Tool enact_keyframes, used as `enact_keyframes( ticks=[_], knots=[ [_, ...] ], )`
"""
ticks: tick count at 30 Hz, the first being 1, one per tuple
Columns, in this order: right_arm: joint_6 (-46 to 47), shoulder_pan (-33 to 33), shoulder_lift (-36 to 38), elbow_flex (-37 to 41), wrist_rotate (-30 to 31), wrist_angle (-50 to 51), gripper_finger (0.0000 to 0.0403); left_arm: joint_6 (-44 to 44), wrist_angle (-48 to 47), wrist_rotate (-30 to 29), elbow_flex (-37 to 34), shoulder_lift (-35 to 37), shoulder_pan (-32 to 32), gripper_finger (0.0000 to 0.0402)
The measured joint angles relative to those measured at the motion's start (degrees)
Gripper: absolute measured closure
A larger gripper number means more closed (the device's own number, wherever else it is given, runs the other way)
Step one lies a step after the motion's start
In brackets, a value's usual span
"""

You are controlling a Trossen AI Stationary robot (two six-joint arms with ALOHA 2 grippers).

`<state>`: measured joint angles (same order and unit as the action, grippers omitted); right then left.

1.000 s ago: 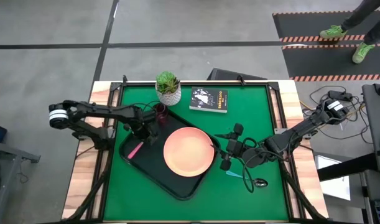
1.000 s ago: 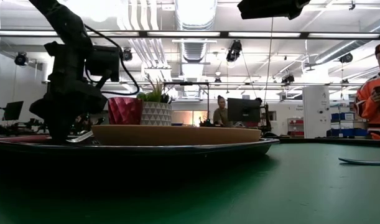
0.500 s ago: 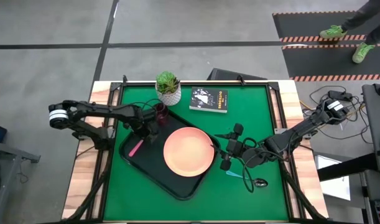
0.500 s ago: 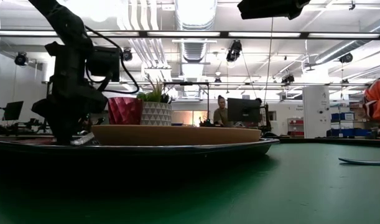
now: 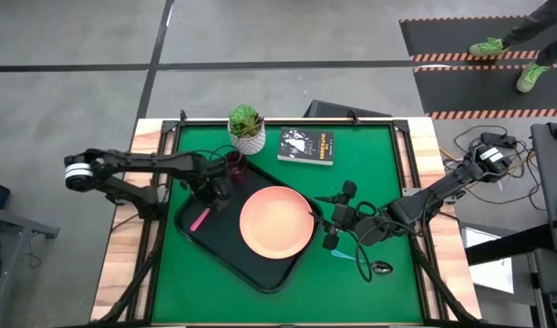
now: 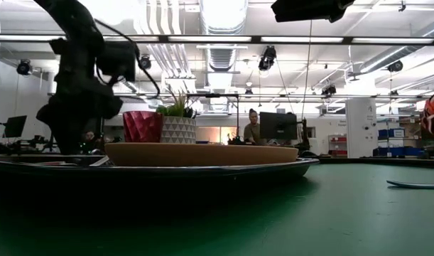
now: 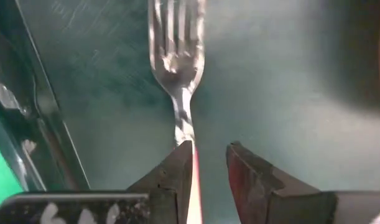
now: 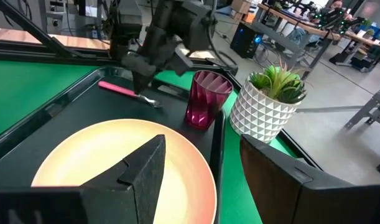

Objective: Pick and place plate/cup/fork/spoon on tray
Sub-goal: Put the blue spoon on the black tray to the right of the pink fork

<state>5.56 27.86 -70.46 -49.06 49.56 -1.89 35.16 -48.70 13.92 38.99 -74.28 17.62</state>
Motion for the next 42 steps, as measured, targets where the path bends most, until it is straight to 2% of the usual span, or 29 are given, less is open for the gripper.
enact_keyframes(
  ticks=[6, 9, 13, 16, 19, 22, 27, 30, 35, 38, 42],
  knots=[
    [0.6, 0.0, 0.0, 0.0, 0.0, 0.01, 0.0207, 1.96, -1.56, -0.19, 0.34, 8.07, -2.56, 0.0322],
    [0.97, 0.0, 0.0, 0.0, -0.3, 0.15, 0.0207, 4.26, -0.6, -2.14, 0.4, 12.87, -4.64, 0.0322],
    [3.6, 0.0, 0.0, 0.0, -1.99, 1.49, 0.0207, 6.82, 7.93, -11.52, 0.05, 19.07, -11.4, 0.0323],
    [6.04, -0.02, 0.0, 0.0, -7.72, 4.46, 0.0207, 6.29, 16.6, -19.74, -0.93, 22.02, -18.15, 0.0323],
    [9.68, 0.0, 0.0, 0.02, -16.19, 7.25, 0.0207, 1.15, 28.11, -26.88, -2.15, 23.59, -24.53, 0.0323],
    [15.31, 0.19, -0.4, 0.46, -21.07, 8.94, 0.0207, -7.02, 38.21, -30.71, -2.91, 23.69, -29.69, 0.0323],
    [26.02, 1.69, -1.67, 0.52, -24.58, 13.88, 0.0207, -20.38, 51.79, -31.22, -2.92, 21.37, -34.82, 0.0323],
    [36.42, 2.45, -2.43, 0.52, -28.72, 18.48, 0.0207, -25.17, 56.77, -31.26, -2.92, 19.8, -36.0, 0.0323],
    [54.06, 4.11, -4.48, 0.55, -38.53, 27.9, 0.0207, -26.99, 58.79, -31.27, -2.92, 17.73, -36.19, 0.0323],
    [59.21, 4.93, -6.49, 0.55, -44.4, 34.05, 0.0207, -26.98, 58.96, -31.25, -2.92, 16.44, -36.18, 0.0323],
    [60.57, 5.16, -9.91, 0.57, -49.8, 38.36, 0.0207, -26.73, 58.77, -31.22, -2.92, 15.39, -36.18, 0.0323]
  ],
)
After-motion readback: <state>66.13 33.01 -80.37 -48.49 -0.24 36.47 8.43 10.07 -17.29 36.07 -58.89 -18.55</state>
